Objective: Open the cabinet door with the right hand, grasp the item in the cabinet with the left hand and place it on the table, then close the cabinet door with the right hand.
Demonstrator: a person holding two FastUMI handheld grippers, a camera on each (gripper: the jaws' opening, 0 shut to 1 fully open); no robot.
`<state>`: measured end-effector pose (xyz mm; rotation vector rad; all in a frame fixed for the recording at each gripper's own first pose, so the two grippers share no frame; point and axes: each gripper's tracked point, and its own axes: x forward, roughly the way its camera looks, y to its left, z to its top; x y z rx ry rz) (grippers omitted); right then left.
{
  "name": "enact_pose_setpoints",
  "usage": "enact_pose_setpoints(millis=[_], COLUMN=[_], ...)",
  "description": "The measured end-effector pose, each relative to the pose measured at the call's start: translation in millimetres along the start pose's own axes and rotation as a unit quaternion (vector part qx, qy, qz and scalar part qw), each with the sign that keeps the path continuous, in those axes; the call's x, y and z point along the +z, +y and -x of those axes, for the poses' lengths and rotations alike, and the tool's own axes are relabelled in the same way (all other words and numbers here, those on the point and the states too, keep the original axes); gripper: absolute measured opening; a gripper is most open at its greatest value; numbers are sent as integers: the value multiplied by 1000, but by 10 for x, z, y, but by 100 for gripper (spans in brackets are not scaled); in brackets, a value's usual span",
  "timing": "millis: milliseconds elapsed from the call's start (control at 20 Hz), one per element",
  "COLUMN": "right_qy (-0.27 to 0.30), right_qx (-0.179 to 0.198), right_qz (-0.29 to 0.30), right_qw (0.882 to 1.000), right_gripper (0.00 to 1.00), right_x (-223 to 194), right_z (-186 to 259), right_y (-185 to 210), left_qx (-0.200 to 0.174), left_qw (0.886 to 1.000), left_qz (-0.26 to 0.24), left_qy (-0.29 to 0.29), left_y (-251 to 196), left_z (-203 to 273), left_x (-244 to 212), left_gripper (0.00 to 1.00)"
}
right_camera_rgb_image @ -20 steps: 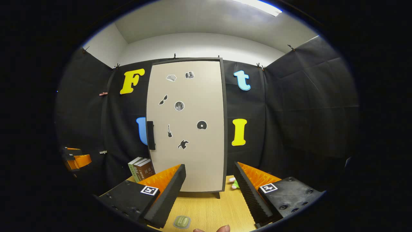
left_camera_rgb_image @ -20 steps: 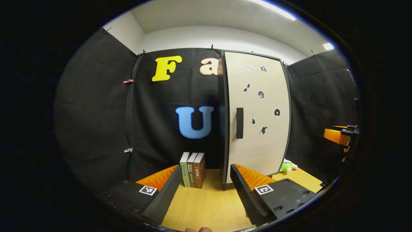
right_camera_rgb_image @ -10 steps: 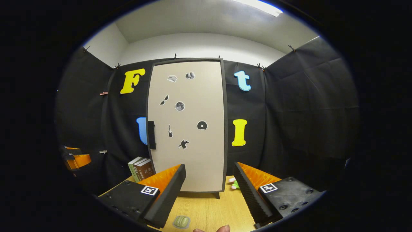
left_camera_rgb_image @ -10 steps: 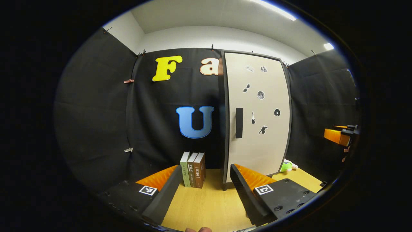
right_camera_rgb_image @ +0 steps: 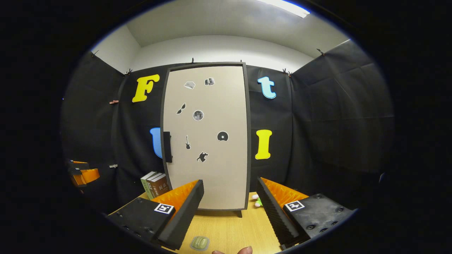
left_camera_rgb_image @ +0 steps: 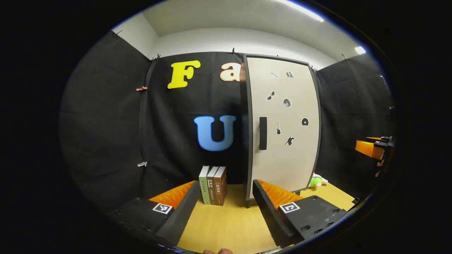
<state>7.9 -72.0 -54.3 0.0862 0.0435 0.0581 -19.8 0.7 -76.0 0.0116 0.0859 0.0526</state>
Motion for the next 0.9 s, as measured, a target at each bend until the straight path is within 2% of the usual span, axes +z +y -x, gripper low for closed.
enact_pose_setpoints(millis=[900], right_qy=[1], right_qx=[2], right_qz=[-2], right_qw=[1000], right_gripper=[98], right_x=[-17], right_z=[-60], right_y=[-23], left_qx=[-4], left_qw=[1000], left_qz=[-6], left_qy=[0], left_y=[-74], left_z=[-52], left_x=[16], left_gripper=[94])
